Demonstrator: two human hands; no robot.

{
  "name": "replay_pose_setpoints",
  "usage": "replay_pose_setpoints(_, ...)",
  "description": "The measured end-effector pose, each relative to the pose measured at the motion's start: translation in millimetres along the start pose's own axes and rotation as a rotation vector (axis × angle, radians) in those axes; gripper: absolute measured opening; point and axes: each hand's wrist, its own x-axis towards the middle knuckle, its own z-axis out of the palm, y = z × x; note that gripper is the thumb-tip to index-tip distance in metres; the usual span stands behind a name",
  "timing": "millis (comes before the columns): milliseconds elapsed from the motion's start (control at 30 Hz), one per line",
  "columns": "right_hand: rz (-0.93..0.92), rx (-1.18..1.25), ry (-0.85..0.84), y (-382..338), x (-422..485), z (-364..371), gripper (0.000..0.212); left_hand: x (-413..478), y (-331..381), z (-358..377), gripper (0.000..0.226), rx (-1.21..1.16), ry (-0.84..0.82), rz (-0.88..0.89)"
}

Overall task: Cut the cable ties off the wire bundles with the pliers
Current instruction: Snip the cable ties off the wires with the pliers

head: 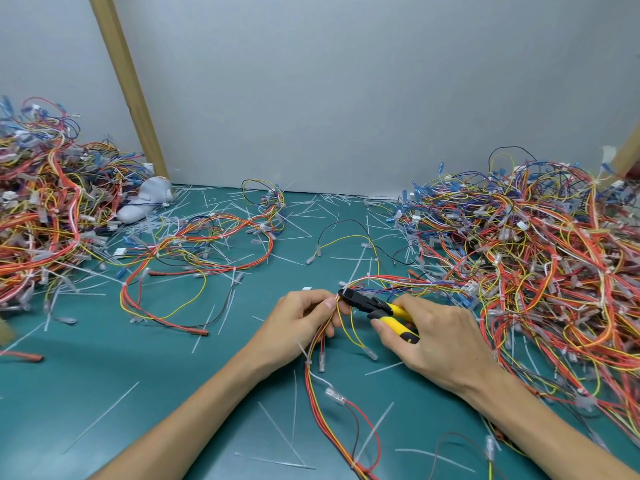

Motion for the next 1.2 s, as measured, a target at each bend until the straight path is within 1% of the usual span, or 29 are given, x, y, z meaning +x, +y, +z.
replay_pose_setpoints(767,-0.007,-0.002,-0.009,0.7,0.4,1.4,0.046,-1.1,3.1,0.6,0.029,-0.014,-0.005,-0.007)
replay_pose_setpoints(1200,0.004,0.011,-0.063,0.9,-0.1,2.1,0.05,-0.4,0.9,0.1,0.03,-0.022,0.0,-0.012)
